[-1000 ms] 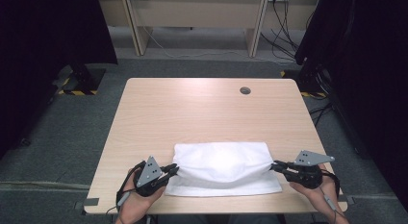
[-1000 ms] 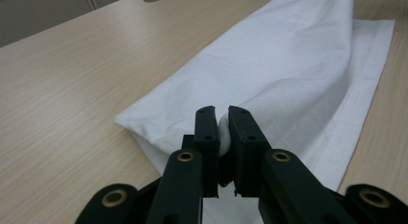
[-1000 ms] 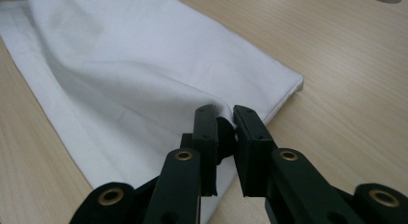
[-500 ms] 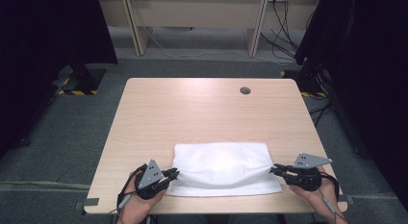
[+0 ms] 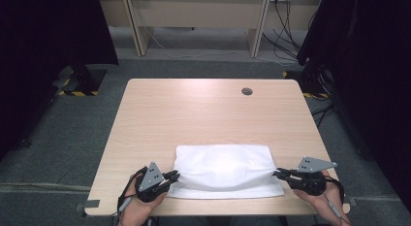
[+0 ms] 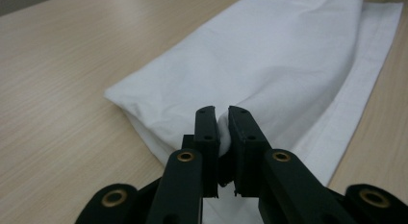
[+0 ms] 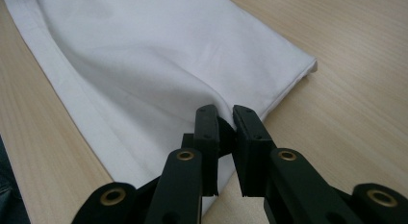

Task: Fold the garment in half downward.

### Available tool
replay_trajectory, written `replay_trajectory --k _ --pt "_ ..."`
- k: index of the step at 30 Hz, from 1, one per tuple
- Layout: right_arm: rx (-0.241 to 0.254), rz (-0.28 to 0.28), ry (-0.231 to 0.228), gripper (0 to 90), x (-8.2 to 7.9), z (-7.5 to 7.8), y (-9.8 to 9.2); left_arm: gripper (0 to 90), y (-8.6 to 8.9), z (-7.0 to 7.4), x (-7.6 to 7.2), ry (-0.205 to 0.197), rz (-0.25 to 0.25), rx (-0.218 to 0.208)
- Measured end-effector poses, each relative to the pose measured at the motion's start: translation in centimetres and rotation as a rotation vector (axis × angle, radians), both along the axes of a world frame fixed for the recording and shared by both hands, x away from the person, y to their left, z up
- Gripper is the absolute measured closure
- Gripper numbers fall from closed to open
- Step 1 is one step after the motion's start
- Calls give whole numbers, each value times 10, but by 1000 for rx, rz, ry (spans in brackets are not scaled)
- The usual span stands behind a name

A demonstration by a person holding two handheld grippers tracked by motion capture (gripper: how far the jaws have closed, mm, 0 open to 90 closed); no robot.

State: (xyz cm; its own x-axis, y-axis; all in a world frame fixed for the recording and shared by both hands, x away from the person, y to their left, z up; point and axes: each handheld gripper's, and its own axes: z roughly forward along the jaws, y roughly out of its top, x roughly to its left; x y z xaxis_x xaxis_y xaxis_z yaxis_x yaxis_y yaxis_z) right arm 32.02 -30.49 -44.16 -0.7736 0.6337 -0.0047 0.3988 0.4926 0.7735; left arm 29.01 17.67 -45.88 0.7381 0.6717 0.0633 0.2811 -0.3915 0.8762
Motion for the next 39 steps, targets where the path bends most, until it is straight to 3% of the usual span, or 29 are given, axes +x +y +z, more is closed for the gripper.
replay_trajectory --k 11,18,21,25,28,29,31,32,34,35,39 --pt "13 12 21 814 -8 1 -2 824 2 -1 -2 11 -10 9" --pt "-20 47 48 811 -14 -4 1 819 2 -5 -2 30 -14 20" --pt "-72 96 86 805 -19 -10 1 812 2 -5 -1 36 -16 23" --pt "-90 114 101 769 -20 -12 0 798 4 -7 -1 42 -21 10" --pt "-92 133 113 733 -22 -12 -1 710 6 -4 -1 32 -17 1" --pt "-62 157 112 733 -22 -5 -4 710 6 -4 -1 32 -17 1" --pt "-62 157 112 696 -22 -5 -4 692 10 3 0 19 -9 -22" --pt "3 166 89 696 -21 8 -7 692 10 3 0 19 -9 -22" --pt "3 166 89 671 -21 8 -7 681 12 10 2 15 -6 -48" --pt "23 142 55 668 -16 19 -7 681 7 13 7 17 -17 -34" --pt "19 117 49 670 -8 20 0 679 1 8 13 41 -25 -9"
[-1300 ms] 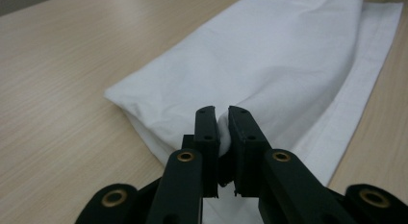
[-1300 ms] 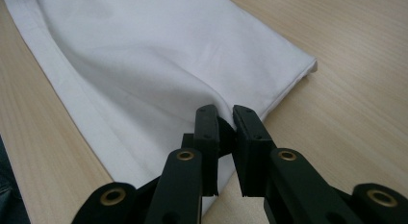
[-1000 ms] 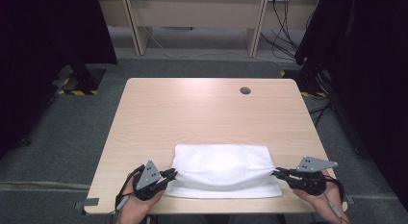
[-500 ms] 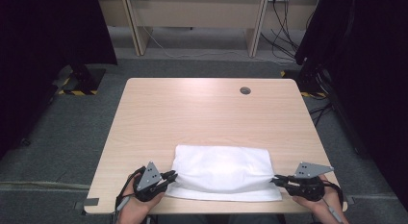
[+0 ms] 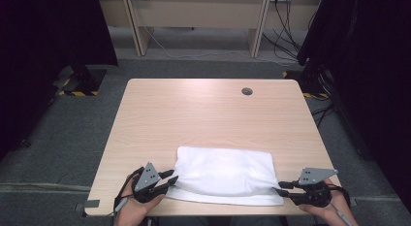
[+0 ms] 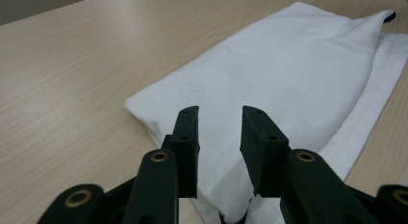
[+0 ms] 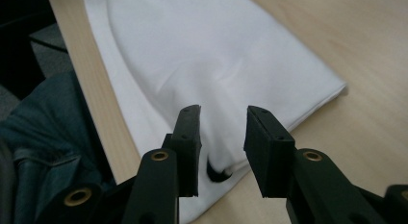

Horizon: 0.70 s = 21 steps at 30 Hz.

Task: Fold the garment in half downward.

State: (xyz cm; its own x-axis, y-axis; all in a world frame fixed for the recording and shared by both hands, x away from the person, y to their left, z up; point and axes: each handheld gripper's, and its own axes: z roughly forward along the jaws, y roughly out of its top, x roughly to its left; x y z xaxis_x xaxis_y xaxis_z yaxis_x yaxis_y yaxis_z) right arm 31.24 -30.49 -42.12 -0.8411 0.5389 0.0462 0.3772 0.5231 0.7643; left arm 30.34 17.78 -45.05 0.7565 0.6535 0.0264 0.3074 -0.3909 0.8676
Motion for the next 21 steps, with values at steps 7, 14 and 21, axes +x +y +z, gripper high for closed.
replay_trajectory --k 7,14,21 --pt "-123 -38 40 681 11 -27 27 682 -15 -15 7 62 -33 62" --pt "-138 -25 51 685 4 -34 29 686 -18 -21 5 94 -44 83" --pt "-149 -21 57 678 -1 -38 31 687 -18 -23 2 106 -47 97"
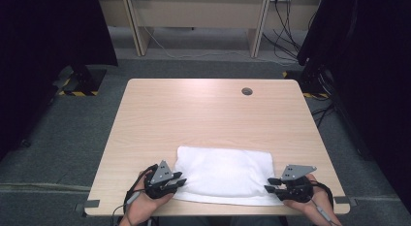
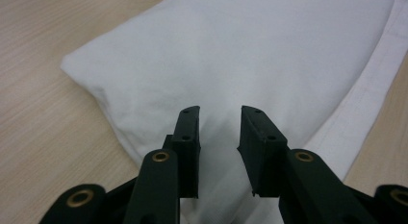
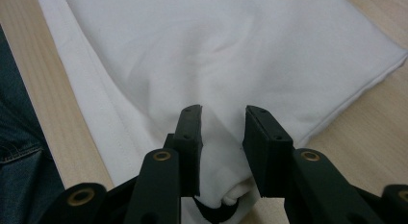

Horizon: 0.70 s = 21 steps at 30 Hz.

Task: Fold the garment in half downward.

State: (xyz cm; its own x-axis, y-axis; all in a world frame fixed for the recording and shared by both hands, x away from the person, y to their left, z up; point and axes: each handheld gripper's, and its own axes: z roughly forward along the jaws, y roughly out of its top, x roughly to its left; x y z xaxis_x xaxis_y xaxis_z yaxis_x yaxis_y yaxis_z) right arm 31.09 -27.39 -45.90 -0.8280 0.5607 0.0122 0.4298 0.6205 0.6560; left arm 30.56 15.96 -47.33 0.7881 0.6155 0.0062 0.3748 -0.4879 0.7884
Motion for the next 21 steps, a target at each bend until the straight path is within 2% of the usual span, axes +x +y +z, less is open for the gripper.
replay_trajectory --k 8,12,17,21 --pt "-10 3 -4 673 -5 -1 1 687 -2 -4 -2 11 -2 12" --pt "3 -12 -2 659 -7 -3 1 687 -4 -4 -2 19 -2 22" --pt "28 -35 8 654 -1 -5 -1 685 -5 -3 5 40 -3 38" --pt "25 -51 5 652 10 -5 1 682 -5 -2 16 34 13 51"
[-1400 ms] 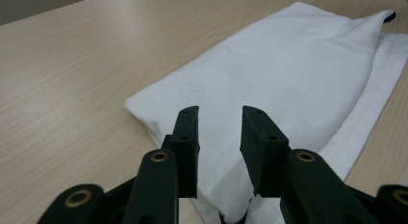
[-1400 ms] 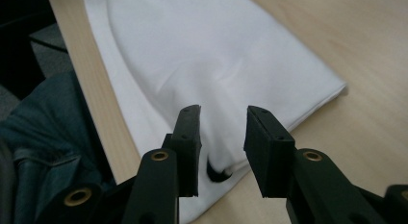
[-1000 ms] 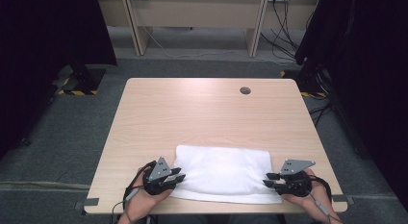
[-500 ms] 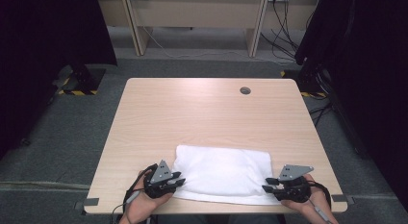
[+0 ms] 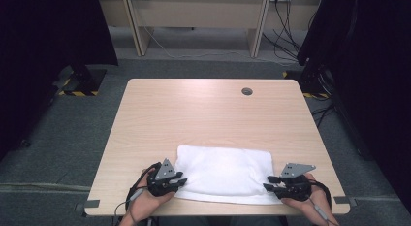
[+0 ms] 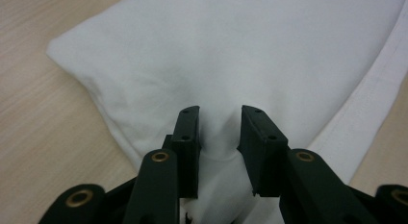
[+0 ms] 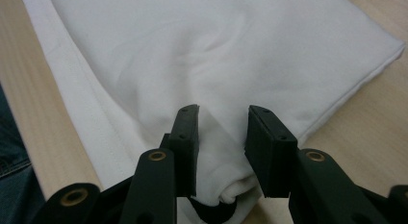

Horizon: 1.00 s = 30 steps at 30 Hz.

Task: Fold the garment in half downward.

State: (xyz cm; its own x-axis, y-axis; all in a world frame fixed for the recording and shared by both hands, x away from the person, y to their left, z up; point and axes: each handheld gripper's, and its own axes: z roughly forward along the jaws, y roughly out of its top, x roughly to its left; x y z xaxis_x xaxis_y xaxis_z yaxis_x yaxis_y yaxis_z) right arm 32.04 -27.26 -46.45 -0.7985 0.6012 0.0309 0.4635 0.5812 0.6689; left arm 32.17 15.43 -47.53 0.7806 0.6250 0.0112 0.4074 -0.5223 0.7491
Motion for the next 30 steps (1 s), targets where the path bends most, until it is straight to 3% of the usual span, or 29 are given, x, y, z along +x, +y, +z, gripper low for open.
replay_trajectory --k 11,14,18,24,30 --pt "-27 -60 -27 629 40 1 8 671 -3 0 42 -25 69 23" --pt "-39 -84 -41 627 50 2 12 666 -5 1 47 -28 78 28" --pt "17 -125 -101 631 54 12 20 664 -9 3 44 -26 68 39" --pt "-67 -94 -52 615 46 8 39 651 -9 4 33 -37 61 55" --pt "-49 -117 -77 617 36 0 36 650 -3 1 29 -30 75 31"
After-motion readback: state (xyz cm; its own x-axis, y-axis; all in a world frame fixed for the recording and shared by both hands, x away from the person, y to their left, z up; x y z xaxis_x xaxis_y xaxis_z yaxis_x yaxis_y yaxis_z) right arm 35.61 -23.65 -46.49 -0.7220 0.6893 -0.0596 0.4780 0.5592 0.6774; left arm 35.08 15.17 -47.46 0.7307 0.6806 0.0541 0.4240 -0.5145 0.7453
